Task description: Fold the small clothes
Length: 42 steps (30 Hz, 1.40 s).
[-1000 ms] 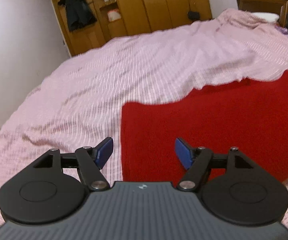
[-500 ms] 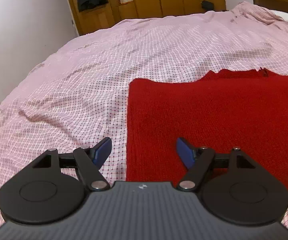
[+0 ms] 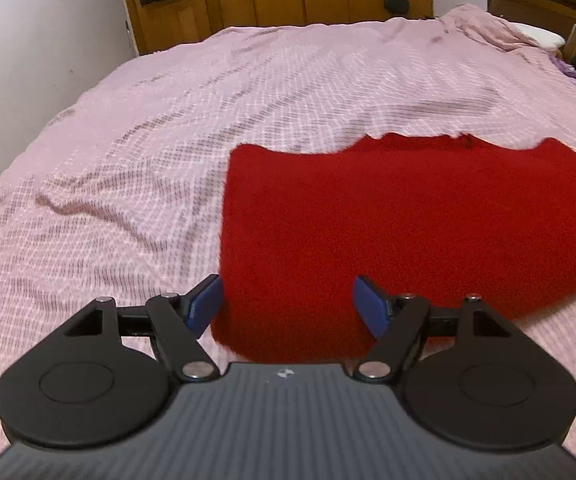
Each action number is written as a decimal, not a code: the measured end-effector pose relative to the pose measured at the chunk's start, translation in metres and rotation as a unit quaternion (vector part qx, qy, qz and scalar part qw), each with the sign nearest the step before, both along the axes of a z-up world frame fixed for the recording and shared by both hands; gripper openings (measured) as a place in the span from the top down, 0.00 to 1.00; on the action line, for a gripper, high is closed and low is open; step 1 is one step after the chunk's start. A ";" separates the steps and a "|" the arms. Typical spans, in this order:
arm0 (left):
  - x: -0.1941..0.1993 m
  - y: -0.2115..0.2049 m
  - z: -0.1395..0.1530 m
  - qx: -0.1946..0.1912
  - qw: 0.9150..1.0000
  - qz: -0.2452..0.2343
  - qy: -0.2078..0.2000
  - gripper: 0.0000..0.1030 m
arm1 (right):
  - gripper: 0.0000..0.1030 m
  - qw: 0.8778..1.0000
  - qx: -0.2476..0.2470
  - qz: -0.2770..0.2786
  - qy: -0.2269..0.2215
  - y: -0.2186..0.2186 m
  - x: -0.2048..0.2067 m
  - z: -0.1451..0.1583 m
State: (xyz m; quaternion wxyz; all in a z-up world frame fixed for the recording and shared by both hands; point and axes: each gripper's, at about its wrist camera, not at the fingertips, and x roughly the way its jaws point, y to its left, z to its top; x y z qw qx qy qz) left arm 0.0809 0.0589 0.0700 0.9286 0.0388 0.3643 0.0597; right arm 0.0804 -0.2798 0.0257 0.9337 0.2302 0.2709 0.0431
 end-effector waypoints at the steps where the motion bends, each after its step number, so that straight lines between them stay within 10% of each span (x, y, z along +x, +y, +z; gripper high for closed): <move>1: -0.005 -0.002 0.001 -0.002 1.000 0.000 0.002 0.24 | 0.24 1.000 0.010 0.001 0.004 0.000 -0.004 0.001; 18: -0.044 0.001 -0.012 -0.063 0.996 0.051 0.043 0.24 | 0.22 0.983 0.165 -0.048 0.066 0.010 -0.010 -0.033; 42: -0.031 0.007 -0.023 -0.072 0.994 0.052 0.058 0.24 | 0.21 0.978 0.172 -0.115 0.012 0.023 0.039 -0.063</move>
